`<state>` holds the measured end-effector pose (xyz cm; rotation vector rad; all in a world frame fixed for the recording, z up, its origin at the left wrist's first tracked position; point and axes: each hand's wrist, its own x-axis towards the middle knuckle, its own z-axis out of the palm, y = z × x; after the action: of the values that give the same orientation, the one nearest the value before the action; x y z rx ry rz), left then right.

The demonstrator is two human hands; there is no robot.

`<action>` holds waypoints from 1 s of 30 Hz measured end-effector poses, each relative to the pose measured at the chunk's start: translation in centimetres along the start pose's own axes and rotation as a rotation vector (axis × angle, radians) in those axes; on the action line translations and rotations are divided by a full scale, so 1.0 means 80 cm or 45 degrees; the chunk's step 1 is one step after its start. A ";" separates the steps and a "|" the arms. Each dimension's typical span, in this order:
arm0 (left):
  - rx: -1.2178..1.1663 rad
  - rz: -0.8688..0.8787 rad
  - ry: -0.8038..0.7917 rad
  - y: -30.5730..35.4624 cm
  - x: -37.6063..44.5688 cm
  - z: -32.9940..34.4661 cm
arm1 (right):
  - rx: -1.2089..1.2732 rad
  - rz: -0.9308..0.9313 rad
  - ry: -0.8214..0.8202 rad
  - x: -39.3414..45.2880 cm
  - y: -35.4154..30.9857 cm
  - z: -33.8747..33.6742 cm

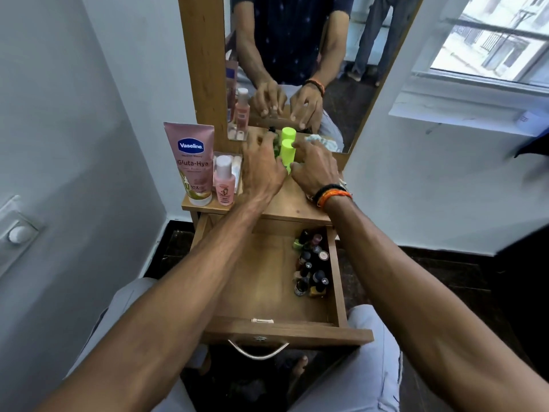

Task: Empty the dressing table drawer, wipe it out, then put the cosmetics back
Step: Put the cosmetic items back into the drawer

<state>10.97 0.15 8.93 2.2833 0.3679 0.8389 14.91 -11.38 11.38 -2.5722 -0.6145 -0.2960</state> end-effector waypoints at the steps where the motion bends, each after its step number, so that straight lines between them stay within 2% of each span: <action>1: -0.009 -0.008 -0.008 -0.001 0.008 0.002 | -0.028 -0.010 -0.028 0.008 -0.002 0.002; 10: -0.011 0.006 -0.251 -0.016 0.030 0.017 | -0.088 -0.019 -0.120 0.039 -0.005 0.022; 13: -0.020 0.034 -0.221 -0.017 0.031 0.015 | -0.070 -0.014 -0.086 0.037 -0.001 0.027; 20: -0.031 0.068 -0.001 -0.018 0.027 0.015 | -0.024 -0.014 0.031 0.026 0.007 0.028; 25: 0.038 0.061 -0.002 -0.015 0.024 0.012 | 0.006 -0.003 0.029 0.019 0.010 0.019; 30: 0.121 0.152 -0.040 -0.021 0.009 0.003 | 0.050 0.005 0.024 0.002 0.013 0.009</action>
<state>11.63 1.60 8.05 2.4233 0.2643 0.8607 15.65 -11.79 10.35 -2.5300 -0.6020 -0.3036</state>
